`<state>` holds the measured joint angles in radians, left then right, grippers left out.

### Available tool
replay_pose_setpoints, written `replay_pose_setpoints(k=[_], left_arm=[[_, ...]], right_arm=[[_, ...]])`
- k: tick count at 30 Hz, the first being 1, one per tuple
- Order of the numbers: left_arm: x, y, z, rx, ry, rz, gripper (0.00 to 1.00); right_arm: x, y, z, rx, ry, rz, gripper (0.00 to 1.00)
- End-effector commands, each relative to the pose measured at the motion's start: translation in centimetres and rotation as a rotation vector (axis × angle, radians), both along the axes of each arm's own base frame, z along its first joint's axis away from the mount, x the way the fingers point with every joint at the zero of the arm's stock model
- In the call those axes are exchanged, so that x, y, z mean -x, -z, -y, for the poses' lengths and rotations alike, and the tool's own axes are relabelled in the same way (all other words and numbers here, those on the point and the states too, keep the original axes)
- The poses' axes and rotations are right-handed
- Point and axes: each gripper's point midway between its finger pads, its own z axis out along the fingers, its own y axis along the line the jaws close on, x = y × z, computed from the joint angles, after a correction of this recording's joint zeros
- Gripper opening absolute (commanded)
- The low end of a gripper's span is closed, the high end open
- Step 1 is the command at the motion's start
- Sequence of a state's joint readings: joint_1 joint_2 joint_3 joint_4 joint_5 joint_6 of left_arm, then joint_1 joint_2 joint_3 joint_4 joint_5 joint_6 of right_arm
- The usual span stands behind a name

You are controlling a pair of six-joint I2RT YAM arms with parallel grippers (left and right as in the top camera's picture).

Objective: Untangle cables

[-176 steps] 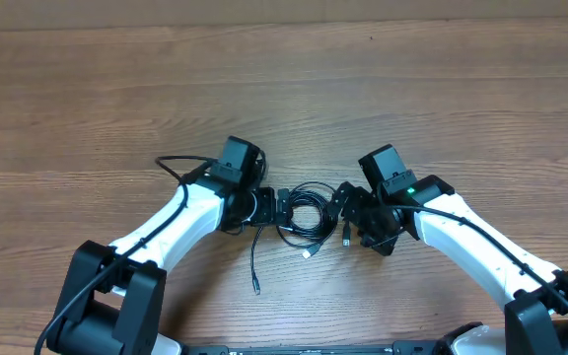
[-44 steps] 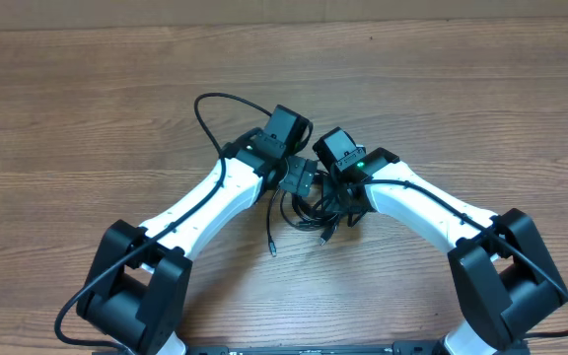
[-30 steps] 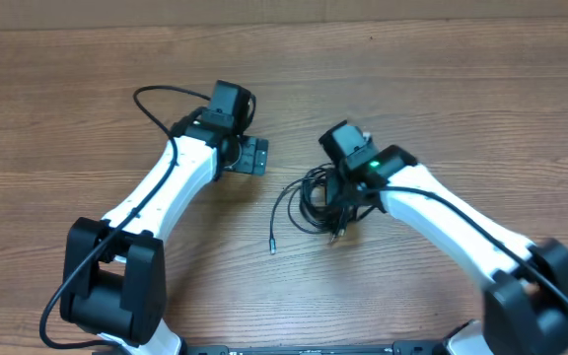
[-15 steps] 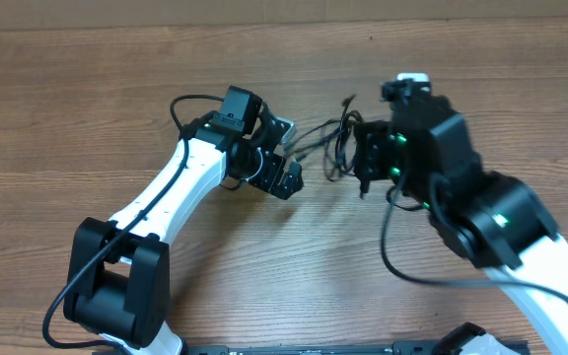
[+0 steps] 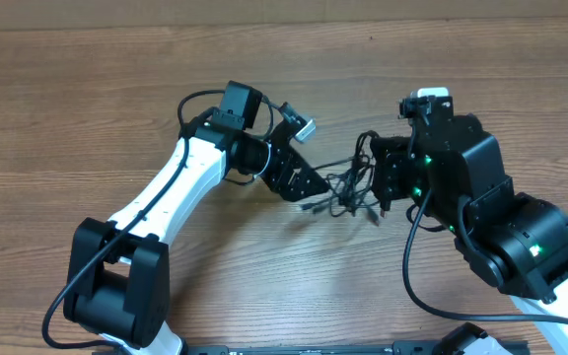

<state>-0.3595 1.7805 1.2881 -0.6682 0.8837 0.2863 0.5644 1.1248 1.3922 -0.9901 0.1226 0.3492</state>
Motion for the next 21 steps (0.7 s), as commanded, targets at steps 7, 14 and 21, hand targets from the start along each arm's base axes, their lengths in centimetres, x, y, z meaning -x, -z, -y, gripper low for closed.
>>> replay_pose_setpoints(k=[7,14,21], left_arm=[[0.1,-8.2,0.2,0.112,0.104,0.329,1.0],[2.2,-8.0,0.8,0.109,0.204,0.365,1.0],[3.6,-6.1,0.8,0.024,0.281,0.383,0.99]], right_arm=[[0.3,-0.8,1.0,0.057,-0.004,0.029,0.04],[0.5,-0.6,0.3,0.039,-0.035,0.012,0.04],[0.5,-0.6,0.2,0.035,-0.04,0.011,0.04]])
